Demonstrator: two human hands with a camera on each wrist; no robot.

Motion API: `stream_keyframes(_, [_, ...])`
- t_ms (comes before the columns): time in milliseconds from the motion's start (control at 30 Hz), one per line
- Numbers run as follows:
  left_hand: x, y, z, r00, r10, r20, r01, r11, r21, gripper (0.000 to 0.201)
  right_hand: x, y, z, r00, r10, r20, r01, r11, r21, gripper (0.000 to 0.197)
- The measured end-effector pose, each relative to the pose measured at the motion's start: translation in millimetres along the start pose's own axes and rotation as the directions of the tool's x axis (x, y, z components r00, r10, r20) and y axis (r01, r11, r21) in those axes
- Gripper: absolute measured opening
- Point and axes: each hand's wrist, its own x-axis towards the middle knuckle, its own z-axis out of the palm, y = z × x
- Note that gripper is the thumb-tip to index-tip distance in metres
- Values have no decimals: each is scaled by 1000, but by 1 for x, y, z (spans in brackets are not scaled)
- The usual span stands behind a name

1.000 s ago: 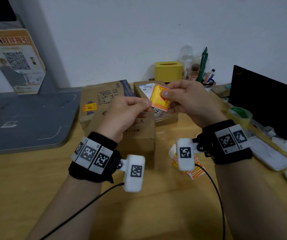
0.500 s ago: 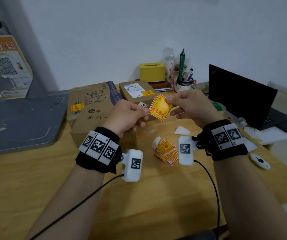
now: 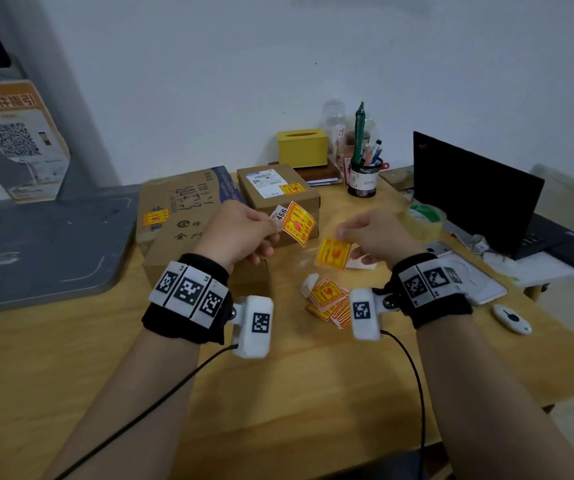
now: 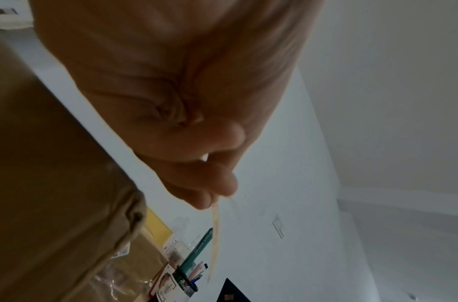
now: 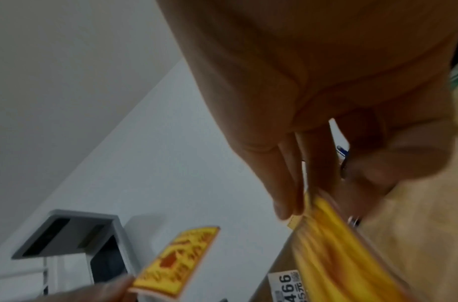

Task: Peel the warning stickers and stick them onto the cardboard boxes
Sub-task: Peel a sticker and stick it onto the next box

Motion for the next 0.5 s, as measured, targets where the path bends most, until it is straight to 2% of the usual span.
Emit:
stream_keyframes(67, [-1, -2, -5, 1000, 5, 2, -5, 1000, -25, 12, -4, -7, 7, 1000, -14, 23, 15, 998, -59, 16])
stream_keyframes(133, [0, -3, -12, 1000, 14, -26, -15, 998, -55, 12, -11, -21, 12, 995, -101, -18, 100, 994, -44, 11])
stream_keyframes(233, [3, -5, -23, 998, 16, -57, -23, 992, -120, 10, -19, -49, 20, 975, -210, -69, 218, 964, 152, 10])
stream_keyframes(400, [15, -10, -40, 993, 84, -85, -101, 970, -220, 10, -14, -83, 50, 953, -303, 3, 273, 864, 423, 45])
stream_keyframes(500, [22, -12, -49, 985, 131, -109, -156, 953, -261, 13, -4, -92, 66, 942, -335, 5, 286, 812, 509, 41])
